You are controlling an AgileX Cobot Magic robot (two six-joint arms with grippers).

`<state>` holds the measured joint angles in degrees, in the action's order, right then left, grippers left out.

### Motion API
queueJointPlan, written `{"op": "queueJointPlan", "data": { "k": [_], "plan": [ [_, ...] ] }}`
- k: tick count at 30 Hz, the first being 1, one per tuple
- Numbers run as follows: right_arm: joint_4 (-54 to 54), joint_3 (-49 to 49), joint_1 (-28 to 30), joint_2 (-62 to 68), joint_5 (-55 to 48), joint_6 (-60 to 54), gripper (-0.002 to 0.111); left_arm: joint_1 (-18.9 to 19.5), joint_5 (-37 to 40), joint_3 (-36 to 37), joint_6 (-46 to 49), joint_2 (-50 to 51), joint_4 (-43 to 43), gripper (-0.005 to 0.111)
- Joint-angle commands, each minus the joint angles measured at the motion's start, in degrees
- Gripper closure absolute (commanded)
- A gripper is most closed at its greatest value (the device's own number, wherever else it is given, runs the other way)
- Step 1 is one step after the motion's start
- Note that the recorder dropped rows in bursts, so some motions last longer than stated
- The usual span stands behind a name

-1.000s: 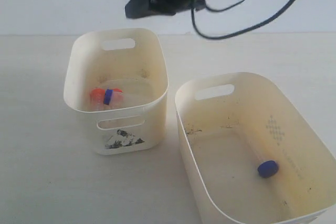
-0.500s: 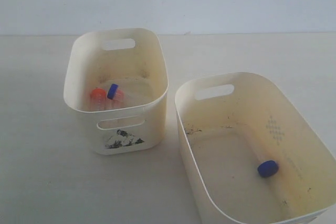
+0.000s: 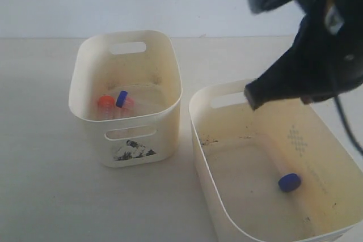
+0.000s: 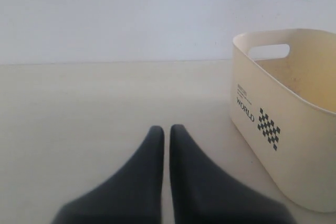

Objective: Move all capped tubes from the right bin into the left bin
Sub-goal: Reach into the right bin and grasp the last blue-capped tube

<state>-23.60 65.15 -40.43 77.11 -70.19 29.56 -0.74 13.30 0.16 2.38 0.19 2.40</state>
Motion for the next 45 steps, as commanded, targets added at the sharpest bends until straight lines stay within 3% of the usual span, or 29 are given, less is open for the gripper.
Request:
{"op": "queueJointPlan", "data": {
  "k": [1,7,10,13,17,19,45],
  "plan": [
    [-1.0,-0.8,-2.0,7.1,0.2,1.4,0.109,0.1,-0.5,-0.2,-0.4,-0.2,-0.1,0.102],
    [-0.9,-0.8,-2.0,16.1,0.2,1.4,0.109,0.1,-0.5,-0.2,-0.4,-0.2,-0.1,0.102],
    [-1.0,-0.8,-2.0,19.9,0.2,1.4,0.103,0.1,-0.5,-0.2,-0.4,-0.2,-0.1,0.102],
    [-0.9,-0.8,-2.0,22.5,0.2,1.4,0.083,0.1,-0.5,-0.2,-0.4,-0.2,-0.1,0.102],
    [-0.3,-0.8,-2.0,24.9,0.2,3.1,0.041,0.1,-0.5,-0.2,-0.4,-0.2,-0.1,0.102],
    [-0.2,-0.9,-2.0,25.9,0.2,4.4,0.032,0.1,-0.5,-0.2,-0.4,-0.2,-0.1,0.102],
    [-0.8,-1.2,-0.6,34.9,5.8,7.0,0.031,0.1,-0.5,-0.2,-0.4,-0.2,-0.1,0.102]
  ]
}}
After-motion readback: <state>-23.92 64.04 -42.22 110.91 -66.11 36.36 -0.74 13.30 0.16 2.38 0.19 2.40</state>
